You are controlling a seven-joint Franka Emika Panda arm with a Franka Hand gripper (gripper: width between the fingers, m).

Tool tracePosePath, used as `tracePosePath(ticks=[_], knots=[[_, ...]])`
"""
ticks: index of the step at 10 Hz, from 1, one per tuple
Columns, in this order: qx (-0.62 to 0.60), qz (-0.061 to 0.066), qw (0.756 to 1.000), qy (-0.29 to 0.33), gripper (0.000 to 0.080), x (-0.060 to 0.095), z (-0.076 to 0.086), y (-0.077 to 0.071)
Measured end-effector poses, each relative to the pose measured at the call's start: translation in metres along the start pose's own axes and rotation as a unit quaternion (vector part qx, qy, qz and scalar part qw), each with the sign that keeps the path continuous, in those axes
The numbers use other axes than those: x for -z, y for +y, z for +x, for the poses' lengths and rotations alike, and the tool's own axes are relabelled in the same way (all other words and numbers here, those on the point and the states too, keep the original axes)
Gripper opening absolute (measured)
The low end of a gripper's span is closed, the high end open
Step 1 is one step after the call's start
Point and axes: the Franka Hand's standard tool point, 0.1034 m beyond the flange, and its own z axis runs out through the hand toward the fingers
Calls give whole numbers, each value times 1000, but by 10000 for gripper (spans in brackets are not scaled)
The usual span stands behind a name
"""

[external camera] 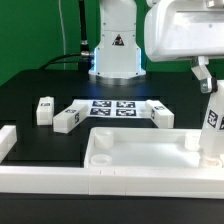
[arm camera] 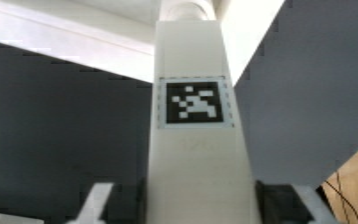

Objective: Assemble desk

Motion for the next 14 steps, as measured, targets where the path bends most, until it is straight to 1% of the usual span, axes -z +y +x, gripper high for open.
tracePosePath(ticks=[2, 6, 8, 9, 10, 11, 12, 13, 14], knots=[[0, 0, 1000, 1, 290, -5, -3, -1], [1, -5, 999, 32, 290, -5, -3, -2], [1, -6, 999, 36, 290, -5, -3, -2], [1, -6, 999, 36, 389, -5, -3, -2], [1, -6, 999, 36, 526, -5, -3, -2], [1, -6, 999, 36, 624, -5, -3, -2], [2, -6, 999, 36, 624, -5, -3, -2], [6, -7, 999, 36, 642, -5, -3, 0], [5, -8, 999, 35, 642, -2, -2, 3]])
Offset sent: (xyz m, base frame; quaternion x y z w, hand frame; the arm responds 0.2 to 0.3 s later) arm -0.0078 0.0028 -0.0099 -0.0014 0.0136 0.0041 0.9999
